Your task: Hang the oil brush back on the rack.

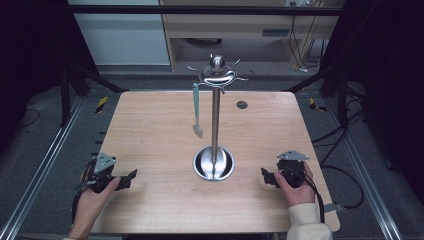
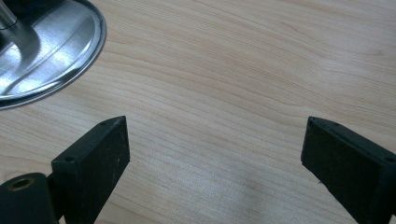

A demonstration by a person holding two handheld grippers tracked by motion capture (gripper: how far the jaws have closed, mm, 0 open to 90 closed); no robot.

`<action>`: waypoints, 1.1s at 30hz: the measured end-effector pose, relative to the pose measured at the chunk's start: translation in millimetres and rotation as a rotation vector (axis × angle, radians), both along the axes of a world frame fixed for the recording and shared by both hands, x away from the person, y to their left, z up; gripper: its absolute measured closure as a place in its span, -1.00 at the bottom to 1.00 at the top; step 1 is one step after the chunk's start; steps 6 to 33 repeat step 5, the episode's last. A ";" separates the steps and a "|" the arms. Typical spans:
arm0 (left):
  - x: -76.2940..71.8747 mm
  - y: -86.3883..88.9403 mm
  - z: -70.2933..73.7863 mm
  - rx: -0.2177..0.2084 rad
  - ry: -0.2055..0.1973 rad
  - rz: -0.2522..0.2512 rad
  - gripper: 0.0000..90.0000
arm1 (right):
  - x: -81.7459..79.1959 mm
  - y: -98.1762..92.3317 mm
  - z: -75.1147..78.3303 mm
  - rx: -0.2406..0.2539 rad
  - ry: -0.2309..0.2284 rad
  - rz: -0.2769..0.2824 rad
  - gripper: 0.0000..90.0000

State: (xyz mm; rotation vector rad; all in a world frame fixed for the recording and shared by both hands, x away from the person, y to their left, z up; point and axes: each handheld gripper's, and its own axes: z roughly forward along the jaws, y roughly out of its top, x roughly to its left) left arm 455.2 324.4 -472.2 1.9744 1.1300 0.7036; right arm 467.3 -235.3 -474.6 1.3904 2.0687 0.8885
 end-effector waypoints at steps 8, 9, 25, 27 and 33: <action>0.0 6.9 -0.8 -0.016 -0.011 0.030 -0.86 | -0.2 0.2 0.2 0.003 0.001 0.000 -0.81; 0.0 6.9 -0.8 -0.016 -0.011 0.030 -0.86 | -0.2 0.2 0.2 0.003 0.001 0.000 -0.81; 0.0 6.9 -0.8 -0.016 -0.011 0.030 -0.86 | -0.2 0.2 0.2 0.003 0.001 0.000 -0.81; 0.0 6.9 -0.8 -0.016 -0.011 0.030 -0.86 | -0.2 0.2 0.2 0.003 0.001 0.000 -0.81; 0.0 6.9 -0.8 -0.016 -0.011 0.030 -0.86 | -0.2 0.2 0.2 0.003 0.001 0.000 -0.81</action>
